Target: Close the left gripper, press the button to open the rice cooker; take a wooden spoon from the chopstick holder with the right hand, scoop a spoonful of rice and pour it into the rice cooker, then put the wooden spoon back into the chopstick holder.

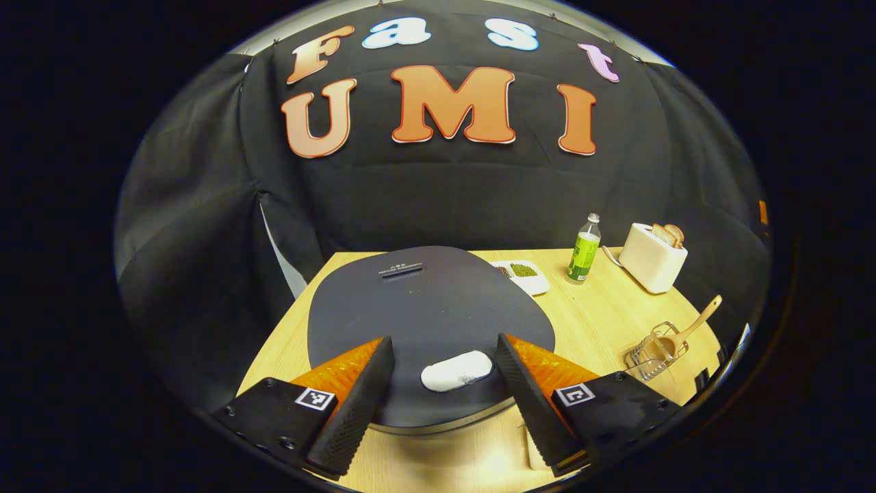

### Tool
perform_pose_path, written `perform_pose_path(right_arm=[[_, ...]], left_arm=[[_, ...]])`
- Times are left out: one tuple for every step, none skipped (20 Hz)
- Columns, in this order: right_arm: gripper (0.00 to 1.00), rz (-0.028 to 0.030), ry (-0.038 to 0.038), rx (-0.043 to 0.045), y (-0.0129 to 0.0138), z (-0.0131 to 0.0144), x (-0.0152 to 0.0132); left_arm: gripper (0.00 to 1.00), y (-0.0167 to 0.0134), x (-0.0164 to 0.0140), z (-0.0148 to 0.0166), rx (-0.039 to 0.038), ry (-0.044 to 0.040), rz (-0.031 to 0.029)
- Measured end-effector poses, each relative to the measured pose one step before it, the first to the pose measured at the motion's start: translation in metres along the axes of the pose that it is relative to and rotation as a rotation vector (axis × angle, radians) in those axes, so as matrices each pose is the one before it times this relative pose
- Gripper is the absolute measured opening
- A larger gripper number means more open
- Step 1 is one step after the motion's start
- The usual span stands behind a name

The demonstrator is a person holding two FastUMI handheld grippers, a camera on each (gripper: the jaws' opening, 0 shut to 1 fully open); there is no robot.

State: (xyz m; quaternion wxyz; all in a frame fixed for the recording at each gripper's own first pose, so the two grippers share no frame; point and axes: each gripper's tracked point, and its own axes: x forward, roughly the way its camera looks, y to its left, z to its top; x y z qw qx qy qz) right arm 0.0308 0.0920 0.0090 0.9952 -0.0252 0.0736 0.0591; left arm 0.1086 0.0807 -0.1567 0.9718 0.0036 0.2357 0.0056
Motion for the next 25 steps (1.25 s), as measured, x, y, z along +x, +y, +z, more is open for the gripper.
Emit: perform_pose_path(right_arm=[[0.95, 0.00029, -0.00010, -0.00245, -0.00082, 0.00013, 0.00039], [0.95, -0.00109, -0.00234, -0.00022, -0.00100, -0.00015, 0.00054], [0.95, -0.00161, -0.00317, -0.00070, -0.00144, 0.00088, 0.00063], [0.95, -0.00457, -0.00272, -0.00070, -0.00287, 0.00097, 0.00078], [0.95, -0.00839, -0.00087, 0.00044, -0.00448, 0.00052, 0.00307], [0.95, -0.00605, -0.00042, 0.00035, -0.00265, 0.00162, 0.00222], [0.95, -0.00295, -0.00260, 0.00128, -0.00131, 0.00228, 0.00124], [0.95, -0.00397, -0.00639, 0.00035, -0.00205, 0.00349, 0.00142], [0.95, -0.00460, -0.00748, -0.00376, -0.00167, 0.00597, 0.00067], [0.95, -0.00406, -0.00982, -0.00670, -0.00178, 0.00448, -0.00014], [0.95, -0.00424, -0.01162, -0.00831, -0.00113, 0.00624, 0.00047], [1.00, -0.00393, -0.01210, -0.00780, -0.00116, 0.00630, 0.00065], [1.00, -0.00003, -0.01118, -0.00751, -0.00011, 0.00623, -0.00037], [0.95, 0.00005, -0.00757, -0.00355, 0.00049, 0.00436, -0.00066], [0.95, 0.00102, -0.00820, -0.00241, 0.00063, 0.00525, 0.00068], [0.95, 0.00063, -0.00814, 0.00063, -0.00085, 0.00405, -0.00089], [0.95, 0.00197, -0.00629, 0.00071, 0.00052, 0.00353, -0.00176], [0.95, 0.00034, -0.00377, 0.00172, 0.00098, 0.00202, -0.00018], [0.95, 0.00218, -0.00139, 0.00278, 0.00066, 0.00145, -0.00144], [0.95, 0.00285, -0.00040, 0.00206, 0.00078, 0.00145, -0.00203], [0.95, 0.00100, -0.00481, -0.00260, 0.00045, 0.00200, -0.00282], [0.95, -0.00164, -0.00757, -0.00511, -0.00064, 0.00323, -0.00176], [0.95, -0.00188, -0.00656, -0.00439, -0.00081, 0.00224, -0.00177], [0.95, -0.00402, -0.00482, 0.00182, -0.00105, 0.00092, -0.00132], [0.95, 0.00078, -0.00051, 0.00723, -0.00030, 0.00028, -0.00277]], left_arm=[[1.00, 0.00155, -0.00630, 0.00538, -0.01593, 0.00371, -0.01874], [1.00, 0.00687, -0.00964, 0.01059, -0.00039, -0.00899, 0.00058], [1.00, 0.00921, -0.00670, 0.01294, 0.00767, -0.02656, 0.01293], [1.00, 0.00765, -0.00978, 0.01740, -0.00326, -0.02978, 0.00691], [1.00, 0.00630, -0.01199, 0.01845, -0.01652, -0.02894, 0.00320], [0.99, 0.00560, -0.01145, 0.02090, -0.02408, -0.03305, -0.00487], [0.94, 0.00595, -0.01141, 0.02320, -0.01787, -0.04396, -0.00255], [0.98, 0.00983, -0.01143, 0.02572, 0.00303, -0.04974, 0.00920], [0.98, 0.01086, -0.01104, 0.02503, 0.00369, -0.04863, 0.01680], [0.94, 0.01004, -0.01061, 0.02217, 0.00175, -0.04320, 0.01390], [0.98, 0.00833, -0.00853, 0.02121, -0.00442, -0.03855, 0.01027], [0.99, 0.00951, -0.00726, 0.01760, -0.00695, -0.03093, 0.01436], [1.00, 0.00989, -0.00756, 0.01608, -0.00572, -0.02919, 0.01672], [1.00, 0.00879, -0.00607, 0.01372, -0.00059, -0.02503, 0.01504], [1.00, 0.00661, -0.00585, 0.01100, -0.00083, -0.02651, 0.01125], [1.00, 0.00813, -0.00499, 0.00840, -0.00136, -0.02107, 0.01466], [1.00, 0.00569, -0.00343, 0.00489, -0.00322, -0.01355, 0.01008], [1.00, 0.00427, -0.00242, 0.00042, 0.00109, -0.00488, 0.00186], [1.00, 0.00201, -0.00174, -0.00022, 0.00504, -0.00400, -0.00563], [1.00, 0.00586, -0.00154, 0.00051, 0.00141, -0.00074, 0.01290], [1.00, 0.00407, -0.00115, 0.00182, -0.00358, -0.00298, 0.00838], [1.00, -0.00009, -0.00145, 0.00309, -0.00780, -0.00726, -0.00095], [1.00, -0.00077, -0.00175, 0.00203, -0.00588, -0.00514, -0.00095], [1.00, 0.00042, -0.00084, 0.00312, -0.00070, -0.00522, 0.00008], [1.00, 0.00055, -0.00136, 0.00226, 0.00175, -0.00282, -0.00257]])
